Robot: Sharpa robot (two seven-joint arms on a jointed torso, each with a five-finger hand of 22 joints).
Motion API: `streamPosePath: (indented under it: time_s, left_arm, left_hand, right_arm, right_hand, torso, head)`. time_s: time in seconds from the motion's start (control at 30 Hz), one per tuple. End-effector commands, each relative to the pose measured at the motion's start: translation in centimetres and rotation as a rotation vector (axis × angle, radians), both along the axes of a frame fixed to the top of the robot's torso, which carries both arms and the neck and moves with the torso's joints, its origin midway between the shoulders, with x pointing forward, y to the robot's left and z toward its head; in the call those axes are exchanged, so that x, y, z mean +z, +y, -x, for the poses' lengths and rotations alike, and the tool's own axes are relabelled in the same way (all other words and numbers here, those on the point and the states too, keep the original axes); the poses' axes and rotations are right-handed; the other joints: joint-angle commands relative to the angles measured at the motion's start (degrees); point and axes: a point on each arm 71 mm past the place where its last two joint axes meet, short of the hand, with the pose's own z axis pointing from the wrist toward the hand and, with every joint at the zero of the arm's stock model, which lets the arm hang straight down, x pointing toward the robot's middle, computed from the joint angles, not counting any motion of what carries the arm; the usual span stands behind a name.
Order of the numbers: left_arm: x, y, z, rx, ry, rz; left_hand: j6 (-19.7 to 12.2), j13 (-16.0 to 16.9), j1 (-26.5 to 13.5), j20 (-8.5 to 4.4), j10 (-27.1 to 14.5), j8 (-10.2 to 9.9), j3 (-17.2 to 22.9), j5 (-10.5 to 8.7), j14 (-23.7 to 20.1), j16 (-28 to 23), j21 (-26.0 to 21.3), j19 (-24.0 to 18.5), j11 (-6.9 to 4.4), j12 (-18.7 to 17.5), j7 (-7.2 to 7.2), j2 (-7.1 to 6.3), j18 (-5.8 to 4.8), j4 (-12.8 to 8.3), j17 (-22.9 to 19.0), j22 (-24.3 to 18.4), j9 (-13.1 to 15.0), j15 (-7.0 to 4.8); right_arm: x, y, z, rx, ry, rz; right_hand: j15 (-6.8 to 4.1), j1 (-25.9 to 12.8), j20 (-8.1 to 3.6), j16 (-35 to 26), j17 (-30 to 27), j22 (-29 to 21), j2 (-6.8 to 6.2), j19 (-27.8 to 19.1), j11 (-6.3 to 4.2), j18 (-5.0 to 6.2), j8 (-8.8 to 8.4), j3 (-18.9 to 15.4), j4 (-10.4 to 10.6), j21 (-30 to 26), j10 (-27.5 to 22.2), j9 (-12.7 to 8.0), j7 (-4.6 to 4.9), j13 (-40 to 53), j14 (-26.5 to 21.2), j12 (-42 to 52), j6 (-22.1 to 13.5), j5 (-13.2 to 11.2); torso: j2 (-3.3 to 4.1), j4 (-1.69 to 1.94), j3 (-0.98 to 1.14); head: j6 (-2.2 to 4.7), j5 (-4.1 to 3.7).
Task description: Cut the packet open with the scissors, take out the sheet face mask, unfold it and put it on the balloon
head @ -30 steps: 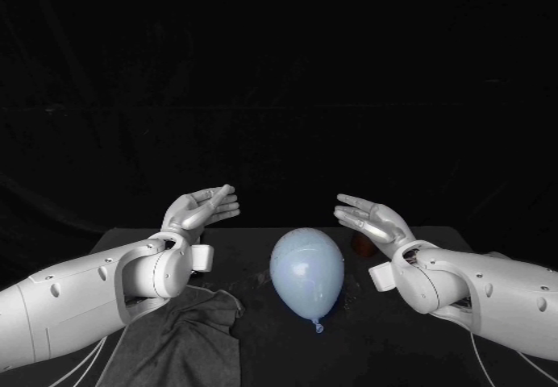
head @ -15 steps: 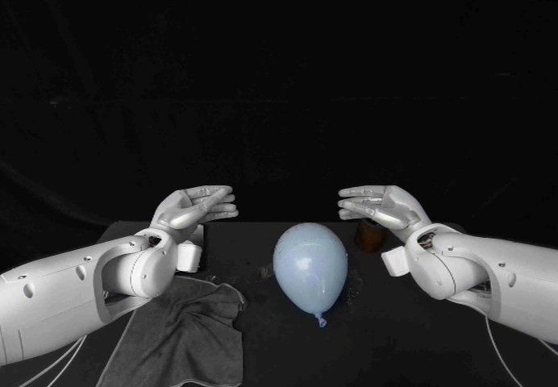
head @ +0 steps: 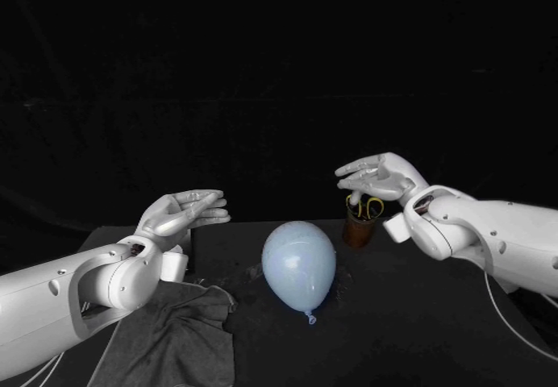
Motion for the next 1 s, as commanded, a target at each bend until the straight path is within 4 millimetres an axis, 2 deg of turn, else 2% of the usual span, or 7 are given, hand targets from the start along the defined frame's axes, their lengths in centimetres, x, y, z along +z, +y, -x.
streamPosePath:
  time_s: [0.03,0.23,0.53,0.63,0.8,0.87,1.0]
  left_arm:
    - [0.2,-0.7,0.2,-0.035,-0.017,0.017]
    - [0.3,-0.9,0.2,-0.027,-0.03,0.025]
    - [0.4,-1.2,0.3,-0.022,-0.04,0.03]
    - [0.4,-1.3,0.3,-0.024,-0.041,0.031]
    - [0.3,-1.5,0.3,-0.025,-0.041,0.031]
    - [0.3,-1.5,0.2,-0.025,-0.04,0.031]
    - [0.3,-1.5,0.2,-0.025,-0.039,0.03]
  left_hand:
    - [0.43,-0.08,-0.18,-0.05,0.52,-0.17,0.15,0.1,0.25,-0.02,0.02,0.27,-0.06,-0.33,0.03,-0.22,0.75,0.21,0.08,-0.07,-0.06,0.22]
    - [0.44,-0.07,-0.2,-0.05,0.53,-0.18,0.16,0.1,0.26,-0.02,0.01,0.28,-0.05,-0.35,0.05,-0.25,0.76,0.23,0.09,-0.07,-0.07,0.22]
    - [0.63,-0.04,-0.51,-0.03,0.82,-0.21,0.13,0.08,0.33,-0.03,-0.04,0.33,-0.03,-0.51,0.13,-0.72,0.77,0.4,0.3,-0.16,-0.09,0.23]
    - [0.63,-0.04,-0.51,-0.03,0.82,-0.21,0.13,0.08,0.33,-0.03,-0.04,0.33,-0.03,-0.51,0.13,-0.72,0.77,0.4,0.3,-0.16,-0.09,0.23]
    - [0.65,-0.03,-0.56,-0.03,0.86,-0.21,0.13,0.08,0.34,-0.03,-0.05,0.34,-0.03,-0.54,0.14,-0.76,0.77,0.44,0.33,-0.17,-0.1,0.23]
    - [0.65,-0.03,-0.56,-0.03,0.86,-0.21,0.13,0.08,0.34,-0.03,-0.05,0.34,-0.03,-0.54,0.14,-0.76,0.77,0.44,0.33,-0.17,-0.1,0.23]
    - [0.65,-0.03,-0.56,-0.03,0.86,-0.21,0.13,0.08,0.34,-0.03,-0.05,0.34,-0.03,-0.54,0.14,-0.76,0.77,0.44,0.33,-0.17,-0.1,0.23]
  right_arm:
    - [0.8,-1.4,-0.8,-0.047,-0.022,0.191]
    - [2.2,-3.9,-2.1,-0.088,-0.051,0.404]
    - [2.8,-5.8,-2.8,-0.126,-0.089,0.709]
    - [2.7,-6.1,-2.8,-0.135,-0.081,0.785]
    - [2.4,-6.2,-2.8,-0.14,-0.064,0.858]
    - [2.3,-6.2,-2.9,-0.14,-0.058,0.872]
    - [2.2,-5.9,-3.1,-0.139,-0.055,0.884]
  right_hand:
    - [-0.32,-0.62,-0.43,3.15,3.26,2.18,-0.49,-0.04,-0.36,0.63,-0.67,0.59,0.17,3.12,0.6,0.03,-0.08,0.09,1.24,-0.44,0.52,0.15]
    - [-0.34,-2.63,-0.41,13.6,11.79,5.2,-2.47,1.65,-0.37,0.69,-2.22,1.87,1.3,7.54,0.39,-0.05,0.11,0.3,3.23,-0.43,-0.54,-1.34]
    - [1.19,-3.82,0.86,35.04,33.3,22.85,-5.44,10.96,1.19,-2.04,-2.9,1.11,4.05,19.32,-7.17,0.47,1.12,-0.39,5.46,-0.53,-0.72,-5.13]
    - [1.56,-3.82,1.13,37.9,35.91,24.94,-5.97,11.83,1.51,-2.31,-3.31,-0.65,4.89,20.72,-8.86,0.48,1.22,-0.39,5.5,-0.6,-1.26,-6.5]
    - [2.18,0.85,1.77,40.01,36.23,25.07,-3.97,10.65,2.04,-2.08,-4.4,-14.54,10.13,20.6,-12.22,0.62,1.46,-0.19,3.95,-0.43,-2.74,-8.37]
    - [2.43,4.57,1.92,40.72,36.18,25.47,-2.88,10.66,2.13,-2.07,-4.76,-20.98,14.13,20.61,-12.54,0.71,1.66,-0.07,3.84,-0.36,-3.12,-8.66]
    - [2.48,7.6,1.97,41.52,36.36,26.22,-2.97,11.04,2.26,-2.18,-4.99,-24.31,18.55,20.8,-12.67,0.83,1.78,-0.04,3.92,-0.38,-3.3,-9.0]
  torso:
    - [-0.02,-0.17,-0.01]
    - [-0.08,-0.16,0.08]
    - [0.05,-0.2,0.21]
    - [0.07,-0.2,0.18]
    - [0.08,-0.22,0.16]
    - [0.08,-0.16,0.18]
    - [0.05,-0.05,0.16]
  head:
    - [-0.24,-1.02]
    - [-0.4,-2.19]
    - [-0.3,-3.7]
    - [-0.29,-4.44]
    - [-0.28,-4.53]
    - [-0.22,-4.57]
    - [-0.17,-4.56]
